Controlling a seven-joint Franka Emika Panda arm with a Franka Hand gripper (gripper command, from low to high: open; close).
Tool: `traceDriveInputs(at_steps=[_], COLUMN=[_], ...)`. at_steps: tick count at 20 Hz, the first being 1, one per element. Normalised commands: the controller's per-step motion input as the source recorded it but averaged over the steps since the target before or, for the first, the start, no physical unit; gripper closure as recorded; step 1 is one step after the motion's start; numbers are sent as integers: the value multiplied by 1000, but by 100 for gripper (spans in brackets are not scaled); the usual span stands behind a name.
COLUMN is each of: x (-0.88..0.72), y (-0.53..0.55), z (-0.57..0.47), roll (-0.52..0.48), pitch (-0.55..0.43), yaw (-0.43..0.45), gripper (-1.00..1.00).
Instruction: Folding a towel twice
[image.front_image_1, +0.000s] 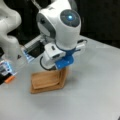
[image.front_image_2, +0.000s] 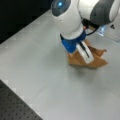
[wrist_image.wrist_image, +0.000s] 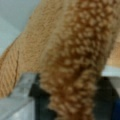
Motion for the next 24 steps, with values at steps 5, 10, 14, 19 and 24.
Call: traceDriveInputs(at_steps=[5,10,14,19,24], x=[-524,-564,-453,-407,-311], y=[-425,-325,-181,-216,-287], z=[-99,-62,-71,-172,-191], roll=[-14,-38,-44,-45,-16], pitch=[-88,-149,-205,-259,-312], yaw=[163,158,172,185,230], gripper=[100,100,100,100,100])
